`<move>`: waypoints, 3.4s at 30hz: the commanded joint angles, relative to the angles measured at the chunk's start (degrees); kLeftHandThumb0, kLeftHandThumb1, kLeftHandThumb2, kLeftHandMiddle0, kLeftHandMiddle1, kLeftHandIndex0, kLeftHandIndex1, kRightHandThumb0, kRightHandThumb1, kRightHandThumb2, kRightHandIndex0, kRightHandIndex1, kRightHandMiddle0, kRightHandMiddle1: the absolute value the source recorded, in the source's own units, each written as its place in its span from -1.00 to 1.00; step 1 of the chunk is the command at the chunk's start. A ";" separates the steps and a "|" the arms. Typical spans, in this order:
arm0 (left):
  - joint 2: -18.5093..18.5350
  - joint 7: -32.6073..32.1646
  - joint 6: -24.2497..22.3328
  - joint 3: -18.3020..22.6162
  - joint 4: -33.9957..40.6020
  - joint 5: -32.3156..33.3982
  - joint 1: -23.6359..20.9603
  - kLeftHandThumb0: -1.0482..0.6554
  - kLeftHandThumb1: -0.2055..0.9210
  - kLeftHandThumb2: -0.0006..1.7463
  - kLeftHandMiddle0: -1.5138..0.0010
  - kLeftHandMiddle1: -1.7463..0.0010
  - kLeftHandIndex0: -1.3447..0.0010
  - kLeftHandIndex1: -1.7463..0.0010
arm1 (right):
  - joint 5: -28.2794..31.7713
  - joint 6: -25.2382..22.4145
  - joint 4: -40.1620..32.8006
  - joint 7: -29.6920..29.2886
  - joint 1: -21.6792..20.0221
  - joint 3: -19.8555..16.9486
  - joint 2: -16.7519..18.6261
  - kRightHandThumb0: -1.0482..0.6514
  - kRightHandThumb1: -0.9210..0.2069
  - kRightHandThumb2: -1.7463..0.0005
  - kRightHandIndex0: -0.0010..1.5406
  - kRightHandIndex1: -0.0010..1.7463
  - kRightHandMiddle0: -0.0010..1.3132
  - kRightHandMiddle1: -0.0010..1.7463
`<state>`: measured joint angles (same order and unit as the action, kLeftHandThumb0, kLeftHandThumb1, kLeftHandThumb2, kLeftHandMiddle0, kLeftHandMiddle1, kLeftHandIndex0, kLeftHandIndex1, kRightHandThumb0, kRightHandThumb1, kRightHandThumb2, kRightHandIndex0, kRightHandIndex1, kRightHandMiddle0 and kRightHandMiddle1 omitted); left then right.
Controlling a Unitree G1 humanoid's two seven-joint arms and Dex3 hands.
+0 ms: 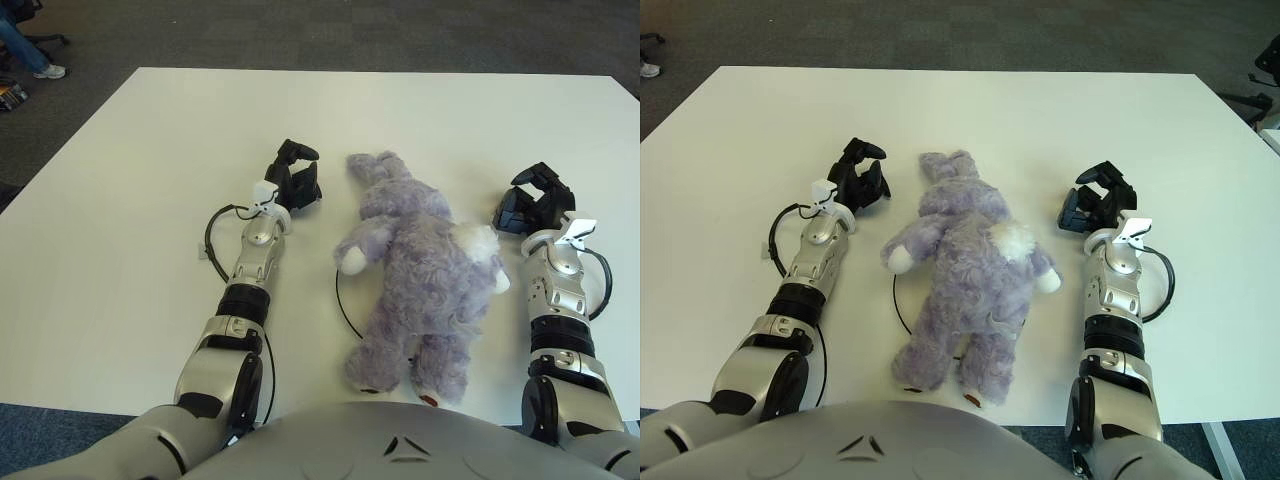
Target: Put the doll into the plate.
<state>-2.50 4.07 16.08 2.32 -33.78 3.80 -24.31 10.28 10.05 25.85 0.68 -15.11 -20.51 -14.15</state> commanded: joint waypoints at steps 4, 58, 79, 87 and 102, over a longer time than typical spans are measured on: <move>0.00 0.06 -1.85 0.91 -2.71 0.81 2.86 -0.21 0.60 -0.04 -0.22 -1.00 0.51 -1.00 | 1.11 -2.60 0.72 0.18 2.54 -0.13 1.07 0.22 0.73 -0.99 0.17 0.97 0.00 1.00; -0.02 -0.41 -4.75 1.05 0.84 1.34 3.89 -0.23 0.46 0.07 -0.25 -1.00 0.44 -1.00 | 1.50 -3.23 -1.47 0.54 4.42 1.35 1.62 0.22 0.66 -0.93 0.15 0.94 -0.06 1.00; -0.08 -0.70 -5.08 1.38 0.61 1.30 3.67 -0.23 0.44 0.09 -0.20 -1.00 0.43 -1.00 | 1.63 -3.12 -0.87 0.85 4.27 1.47 1.82 0.22 0.65 -0.92 0.16 0.92 -0.06 1.00; -0.11 -0.72 -5.04 1.53 0.19 1.31 3.35 -0.23 0.44 0.09 -0.17 -1.00 0.43 -1.00 | 1.40 -2.80 -0.38 0.58 4.03 1.51 1.80 0.22 0.65 -0.92 0.15 0.93 -0.06 1.00; -0.09 -0.65 -4.22 1.56 -1.07 1.01 2.64 -0.24 0.42 0.10 -0.18 -1.00 0.42 -1.00 | 1.65 -1.87 1.29 1.09 3.36 1.61 1.44 0.22 0.63 -0.90 0.15 0.92 -0.07 1.00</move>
<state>-2.62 4.12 14.07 3.68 -32.20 5.15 -24.08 11.69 10.34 24.51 1.55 -13.37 -19.19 -13.83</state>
